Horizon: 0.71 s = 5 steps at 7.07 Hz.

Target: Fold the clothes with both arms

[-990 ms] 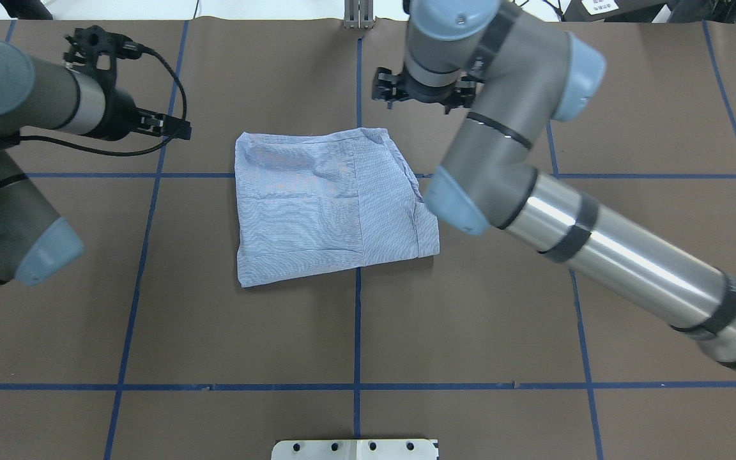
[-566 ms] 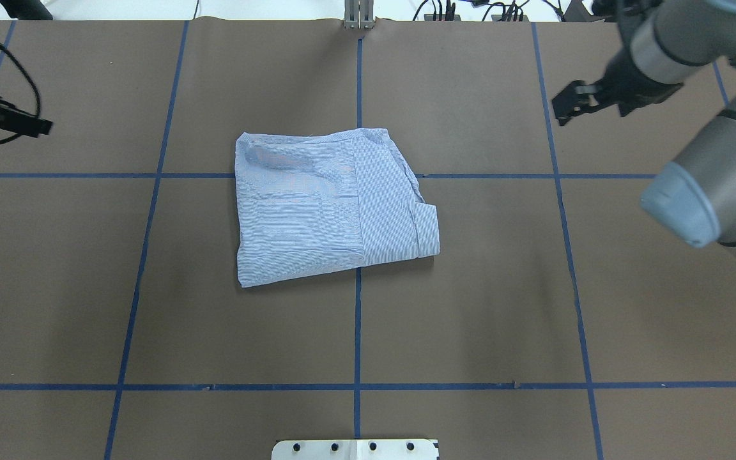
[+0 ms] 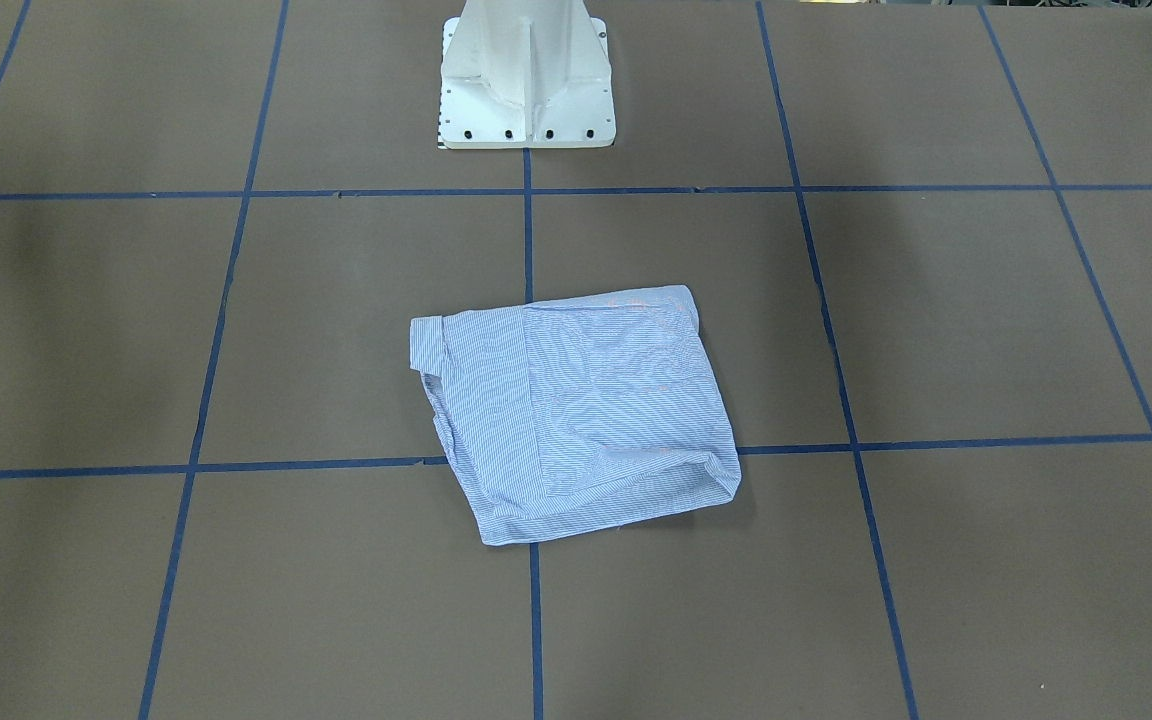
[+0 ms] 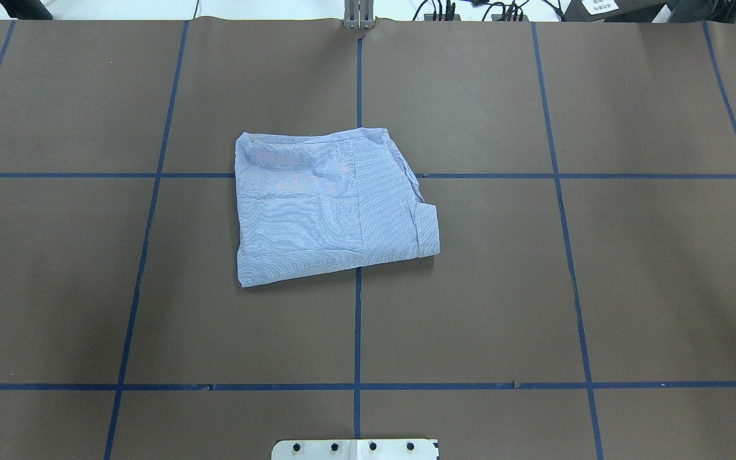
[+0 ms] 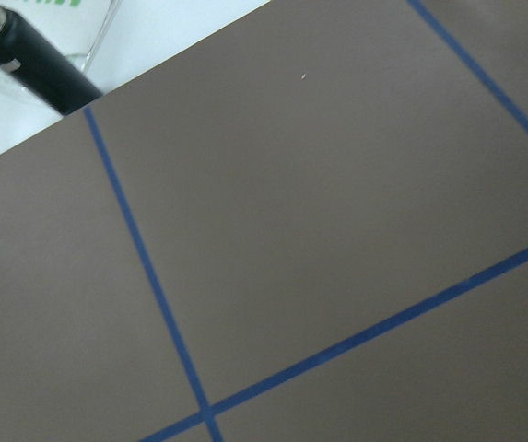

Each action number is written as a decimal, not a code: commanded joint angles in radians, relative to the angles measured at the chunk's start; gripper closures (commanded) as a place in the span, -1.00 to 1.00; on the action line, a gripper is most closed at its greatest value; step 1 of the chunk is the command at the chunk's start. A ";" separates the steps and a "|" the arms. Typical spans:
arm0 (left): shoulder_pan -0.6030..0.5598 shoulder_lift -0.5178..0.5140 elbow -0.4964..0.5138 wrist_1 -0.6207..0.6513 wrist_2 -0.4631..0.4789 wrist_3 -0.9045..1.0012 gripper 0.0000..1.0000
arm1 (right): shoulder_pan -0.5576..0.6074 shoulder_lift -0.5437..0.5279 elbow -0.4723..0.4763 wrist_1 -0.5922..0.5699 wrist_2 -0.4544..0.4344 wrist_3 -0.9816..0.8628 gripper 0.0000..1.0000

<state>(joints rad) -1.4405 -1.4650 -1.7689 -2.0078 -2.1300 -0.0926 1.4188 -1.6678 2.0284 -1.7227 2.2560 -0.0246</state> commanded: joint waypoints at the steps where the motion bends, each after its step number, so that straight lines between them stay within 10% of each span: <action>1: -0.093 0.023 0.025 0.015 -0.128 -0.001 -1.00 | 0.112 -0.194 0.000 0.006 0.051 -0.075 -1.00; 5: -0.095 0.084 0.019 0.150 -0.209 -0.012 -1.00 | 0.177 -0.270 -0.010 0.115 0.053 -0.008 -1.00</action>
<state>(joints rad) -1.5338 -1.3904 -1.7474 -1.8999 -2.3373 -0.0965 1.5905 -1.9388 2.0202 -1.6174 2.3088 -0.0653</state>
